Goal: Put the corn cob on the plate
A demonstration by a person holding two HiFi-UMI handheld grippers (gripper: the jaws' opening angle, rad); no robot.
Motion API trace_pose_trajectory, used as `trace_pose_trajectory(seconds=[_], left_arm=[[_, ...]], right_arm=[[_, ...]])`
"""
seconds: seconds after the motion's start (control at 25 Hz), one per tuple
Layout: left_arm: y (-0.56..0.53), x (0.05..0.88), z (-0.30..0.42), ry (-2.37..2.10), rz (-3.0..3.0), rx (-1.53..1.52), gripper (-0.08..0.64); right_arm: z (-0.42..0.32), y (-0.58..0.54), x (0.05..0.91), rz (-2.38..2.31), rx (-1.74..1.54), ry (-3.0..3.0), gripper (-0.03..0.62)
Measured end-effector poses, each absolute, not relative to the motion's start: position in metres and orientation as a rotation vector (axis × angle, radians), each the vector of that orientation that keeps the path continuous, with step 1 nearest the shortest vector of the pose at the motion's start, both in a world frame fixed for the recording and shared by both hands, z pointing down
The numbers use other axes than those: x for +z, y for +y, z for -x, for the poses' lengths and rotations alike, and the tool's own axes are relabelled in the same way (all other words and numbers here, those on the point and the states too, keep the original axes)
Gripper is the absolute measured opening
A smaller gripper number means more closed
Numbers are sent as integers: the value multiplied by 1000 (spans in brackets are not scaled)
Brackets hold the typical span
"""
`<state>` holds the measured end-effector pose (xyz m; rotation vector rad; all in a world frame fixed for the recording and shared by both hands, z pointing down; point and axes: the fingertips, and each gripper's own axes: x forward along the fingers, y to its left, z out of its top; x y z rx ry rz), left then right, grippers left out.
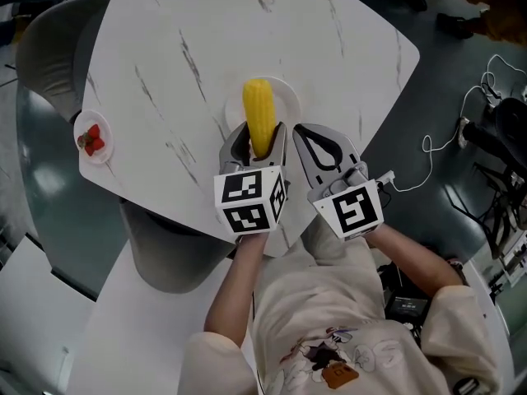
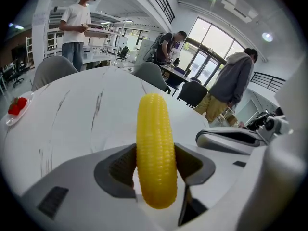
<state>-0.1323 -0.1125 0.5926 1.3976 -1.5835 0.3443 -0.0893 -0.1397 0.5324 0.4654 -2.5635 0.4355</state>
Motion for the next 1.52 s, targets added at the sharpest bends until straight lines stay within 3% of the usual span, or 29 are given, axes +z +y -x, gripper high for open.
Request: trace_pose_trajectory(seconds=[0.96, 1.52], left_arm=[[-119, 625, 140, -1610, -1293, 591, 249], [-121, 625, 142, -1659, -1278, 555, 250]], right_arm=[[69, -158, 548, -486, 469, -2549, -8], [57, -164, 552, -523, 495, -2540, -8]])
